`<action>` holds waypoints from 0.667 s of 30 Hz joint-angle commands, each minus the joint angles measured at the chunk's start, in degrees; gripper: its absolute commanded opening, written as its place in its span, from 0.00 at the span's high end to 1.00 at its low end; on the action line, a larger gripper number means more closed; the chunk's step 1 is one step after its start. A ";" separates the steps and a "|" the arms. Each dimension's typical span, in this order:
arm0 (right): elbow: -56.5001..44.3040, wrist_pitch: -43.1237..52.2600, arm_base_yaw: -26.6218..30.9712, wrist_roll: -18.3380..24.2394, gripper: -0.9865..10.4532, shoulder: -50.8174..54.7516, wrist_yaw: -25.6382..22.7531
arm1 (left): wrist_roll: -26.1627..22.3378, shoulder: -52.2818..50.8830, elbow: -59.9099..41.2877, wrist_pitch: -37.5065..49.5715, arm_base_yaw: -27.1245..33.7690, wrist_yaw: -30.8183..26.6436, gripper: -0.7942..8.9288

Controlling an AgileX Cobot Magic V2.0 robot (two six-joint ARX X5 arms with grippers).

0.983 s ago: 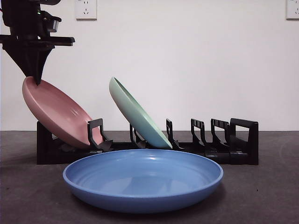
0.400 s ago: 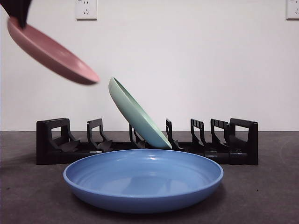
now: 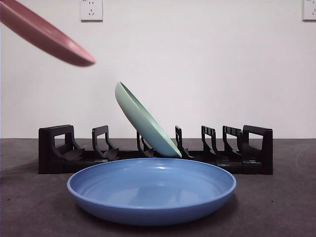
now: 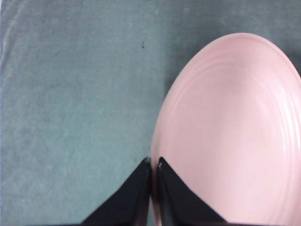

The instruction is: Place the plate

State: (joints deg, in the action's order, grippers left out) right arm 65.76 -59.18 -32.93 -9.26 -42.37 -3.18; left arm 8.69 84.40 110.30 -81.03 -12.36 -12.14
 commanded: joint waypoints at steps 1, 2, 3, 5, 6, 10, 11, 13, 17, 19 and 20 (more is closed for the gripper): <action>0.66 0.42 -0.26 0.26 0.75 -0.15 -0.09 | 1.40 -4.85 -5.90 1.09 -0.70 -0.04 0.91; 0.68 0.42 -0.26 0.37 0.75 -0.15 -0.11 | 1.60 -6.93 -8.94 2.34 -0.85 -0.02 0.91; 0.66 0.39 -0.26 0.52 0.75 -0.15 -0.11 | 2.23 -9.40 -12.48 3.56 -0.98 0.07 0.91; 0.66 0.39 -0.26 0.52 0.75 -0.13 -0.13 | 3.23 -14.05 -19.17 5.44 -1.25 0.39 0.91; 0.68 0.39 -0.26 0.52 0.75 -0.13 -0.11 | 3.82 -16.33 -22.38 6.23 -1.27 0.68 0.91; 0.68 0.42 -0.26 0.52 0.75 -0.09 -0.11 | 6.10 -24.33 -33.88 8.20 -1.27 4.85 0.91; 0.68 0.39 -0.26 0.52 0.75 -0.09 -0.13 | 6.64 -25.99 -36.54 8.63 -1.27 6.67 0.91; 0.68 0.42 -0.26 0.52 0.75 -0.11 -0.11 | 7.63 -28.65 -41.53 10.14 -1.27 9.88 0.91; 0.68 0.39 -0.26 0.52 0.75 -0.09 -0.11 | 10.69 -31.30 -50.01 14.14 -1.33 18.67 0.91; 0.68 0.39 -0.26 0.52 0.75 -0.09 -0.09 | 12.33 -31.45 -53.48 17.11 -1.88 23.12 0.91; 0.68 0.39 -0.26 0.52 0.75 -0.09 -0.09 | 13.33 -31.43 -55.25 19.02 -2.32 24.61 0.91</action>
State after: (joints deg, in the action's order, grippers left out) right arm 65.76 -59.18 -32.93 -9.04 -42.24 -3.18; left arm 19.31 52.58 55.59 -64.05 -14.20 10.44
